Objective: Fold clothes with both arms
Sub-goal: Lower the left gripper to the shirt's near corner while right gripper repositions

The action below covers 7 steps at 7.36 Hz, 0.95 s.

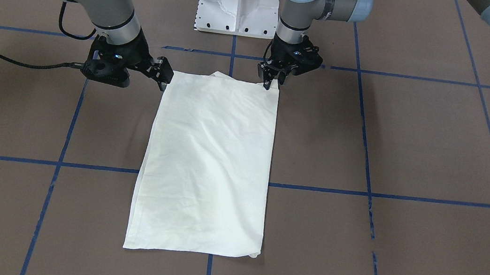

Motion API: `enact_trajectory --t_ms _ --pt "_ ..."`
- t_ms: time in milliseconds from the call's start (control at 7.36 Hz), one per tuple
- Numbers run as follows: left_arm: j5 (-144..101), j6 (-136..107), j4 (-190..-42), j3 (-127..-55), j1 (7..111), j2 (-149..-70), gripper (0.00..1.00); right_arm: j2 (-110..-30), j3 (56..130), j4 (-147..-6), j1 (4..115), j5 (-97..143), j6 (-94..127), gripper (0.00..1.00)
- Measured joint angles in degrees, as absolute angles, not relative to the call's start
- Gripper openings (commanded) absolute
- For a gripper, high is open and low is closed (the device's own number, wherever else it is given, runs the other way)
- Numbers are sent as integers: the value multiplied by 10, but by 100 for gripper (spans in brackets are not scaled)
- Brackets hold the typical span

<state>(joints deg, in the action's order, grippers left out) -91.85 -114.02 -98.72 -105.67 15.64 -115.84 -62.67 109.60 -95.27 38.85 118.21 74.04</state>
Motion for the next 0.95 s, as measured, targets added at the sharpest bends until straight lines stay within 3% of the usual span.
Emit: enact_trajectory --t_ms 272,951 --pt "-911 -1141 -988 -1057 156 -1159 0 -627 1096 -953 389 1182 740 100" --pt "-906 -1123 -954 -1084 152 -1162 0 -627 1103 -953 377 1169 777 100"
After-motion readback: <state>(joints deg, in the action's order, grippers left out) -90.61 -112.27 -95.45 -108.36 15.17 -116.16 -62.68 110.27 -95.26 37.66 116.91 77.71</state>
